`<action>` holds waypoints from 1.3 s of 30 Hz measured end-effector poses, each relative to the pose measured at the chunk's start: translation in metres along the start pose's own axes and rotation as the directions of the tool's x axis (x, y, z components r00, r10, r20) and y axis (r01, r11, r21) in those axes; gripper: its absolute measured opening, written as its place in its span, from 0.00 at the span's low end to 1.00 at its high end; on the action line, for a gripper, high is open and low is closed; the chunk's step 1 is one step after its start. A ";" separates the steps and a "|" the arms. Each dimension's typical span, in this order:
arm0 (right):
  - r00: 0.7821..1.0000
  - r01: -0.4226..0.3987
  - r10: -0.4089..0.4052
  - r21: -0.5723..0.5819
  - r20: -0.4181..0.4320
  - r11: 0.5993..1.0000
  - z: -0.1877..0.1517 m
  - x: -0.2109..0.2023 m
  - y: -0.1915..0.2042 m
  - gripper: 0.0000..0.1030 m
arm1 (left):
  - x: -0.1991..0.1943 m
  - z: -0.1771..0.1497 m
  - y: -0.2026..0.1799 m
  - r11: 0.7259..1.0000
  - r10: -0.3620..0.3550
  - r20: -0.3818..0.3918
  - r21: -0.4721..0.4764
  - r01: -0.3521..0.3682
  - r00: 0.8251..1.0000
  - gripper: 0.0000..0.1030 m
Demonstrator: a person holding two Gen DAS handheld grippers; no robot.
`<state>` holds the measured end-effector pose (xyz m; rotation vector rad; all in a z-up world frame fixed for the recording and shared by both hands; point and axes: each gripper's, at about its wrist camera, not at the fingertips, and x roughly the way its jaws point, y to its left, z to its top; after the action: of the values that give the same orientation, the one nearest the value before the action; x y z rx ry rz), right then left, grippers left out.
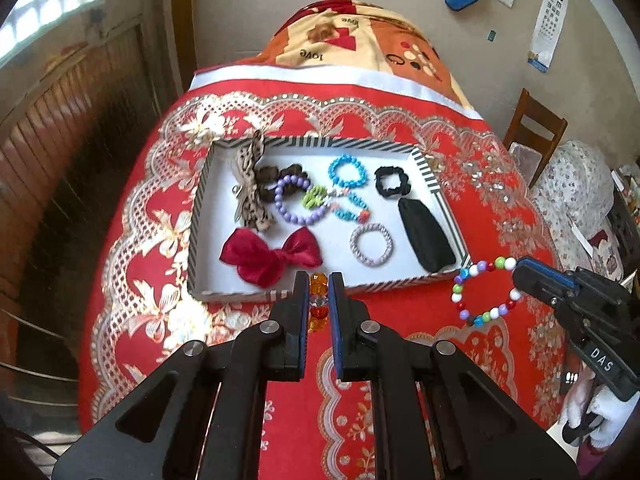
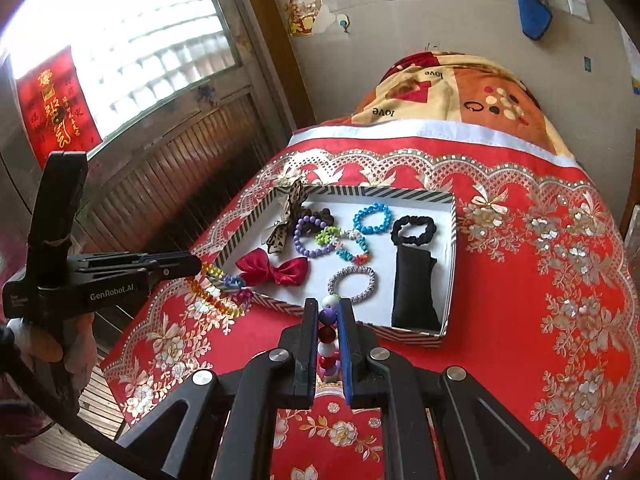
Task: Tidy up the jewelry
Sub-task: 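Carry the orange and multicolour bracelets over the box with both grippers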
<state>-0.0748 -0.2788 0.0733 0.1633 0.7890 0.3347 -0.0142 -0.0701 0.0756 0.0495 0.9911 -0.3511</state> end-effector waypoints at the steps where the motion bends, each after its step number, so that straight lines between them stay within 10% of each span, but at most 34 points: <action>1: 1.000 0.002 -0.002 -0.001 0.000 1.000 0.001 0.001 0.000 0.08 | 0.000 0.001 -0.001 1.000 0.000 0.003 0.004 0.000 1.000 0.08; 39: 0.997 0.042 -0.038 0.061 -0.068 0.997 0.043 0.073 -0.030 0.08 | 0.090 0.057 -0.020 0.996 -0.042 -0.083 0.071 0.048 0.996 0.08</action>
<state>0.0114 -0.2819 0.0462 0.1956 0.8681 0.2792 0.0700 -0.1239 0.0349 0.1087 1.0616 -0.4297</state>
